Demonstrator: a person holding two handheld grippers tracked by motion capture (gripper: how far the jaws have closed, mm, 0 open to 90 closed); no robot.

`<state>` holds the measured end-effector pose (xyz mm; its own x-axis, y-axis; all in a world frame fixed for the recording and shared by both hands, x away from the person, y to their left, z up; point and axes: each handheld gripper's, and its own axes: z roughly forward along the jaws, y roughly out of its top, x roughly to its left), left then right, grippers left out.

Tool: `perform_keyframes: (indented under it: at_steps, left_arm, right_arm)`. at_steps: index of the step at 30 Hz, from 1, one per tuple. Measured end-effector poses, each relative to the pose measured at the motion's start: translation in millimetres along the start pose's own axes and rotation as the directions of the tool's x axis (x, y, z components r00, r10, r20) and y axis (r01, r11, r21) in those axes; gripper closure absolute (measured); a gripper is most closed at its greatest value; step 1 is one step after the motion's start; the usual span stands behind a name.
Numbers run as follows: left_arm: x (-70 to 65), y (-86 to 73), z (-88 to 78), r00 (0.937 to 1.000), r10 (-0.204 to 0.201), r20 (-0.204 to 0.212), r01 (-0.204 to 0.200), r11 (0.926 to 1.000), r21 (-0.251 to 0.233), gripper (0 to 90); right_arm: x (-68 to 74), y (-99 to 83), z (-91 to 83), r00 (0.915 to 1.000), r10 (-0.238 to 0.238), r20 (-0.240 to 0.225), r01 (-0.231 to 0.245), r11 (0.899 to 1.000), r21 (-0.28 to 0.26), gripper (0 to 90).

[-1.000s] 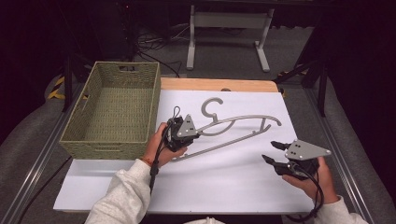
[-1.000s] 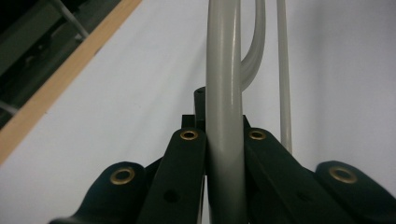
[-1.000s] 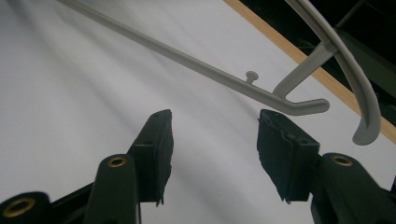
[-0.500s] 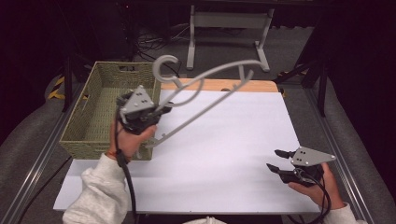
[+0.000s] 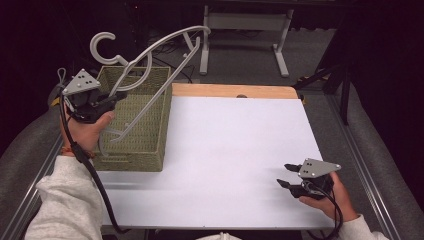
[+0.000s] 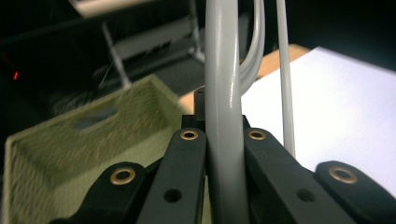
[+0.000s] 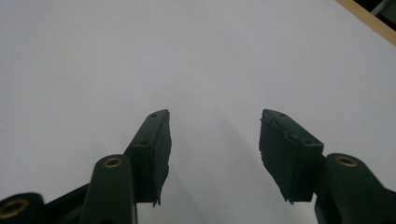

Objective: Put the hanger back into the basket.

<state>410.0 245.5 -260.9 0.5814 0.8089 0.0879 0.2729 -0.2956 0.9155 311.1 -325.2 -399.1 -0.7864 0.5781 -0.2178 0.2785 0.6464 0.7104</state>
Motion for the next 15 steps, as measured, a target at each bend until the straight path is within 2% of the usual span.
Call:
perform_keyframes:
  at_steps: [2, 7, 9, 15]
  left_arm:
    - [13.4, -10.7, 9.5, 0.9993, -0.033, -0.019, 0.034, 0.9985, 0.044, 90.0]
    - [33.8, -29.0, 25.7, 0.9957, -0.070, -0.060, 0.075, 0.9938, 0.082, 90.0]
    - [41.9, -35.2, 31.9, 0.9928, -0.099, -0.067, 0.106, 0.9891, 0.103, 90.0]
    - [61.5, -44.6, 42.2, 0.9871, -0.139, -0.080, 0.150, 0.9765, 0.155, 89.9]
  right_arm:
    - [0.4, -0.4, 3.8, 1.0000, -0.009, -0.002, 0.009, 1.000, 0.013, 44.4]
    - [1.8, -1.8, 10.0, 0.9998, -0.016, -0.010, 0.017, 0.999, 0.034, 44.3]
    - [2.2, -2.3, 12.2, 0.9997, -0.016, -0.018, 0.017, 0.999, 0.037, 44.3]
    - [4.9, -3.8, 18.1, 0.9992, -0.023, -0.032, 0.025, 0.998, 0.060, 44.2]
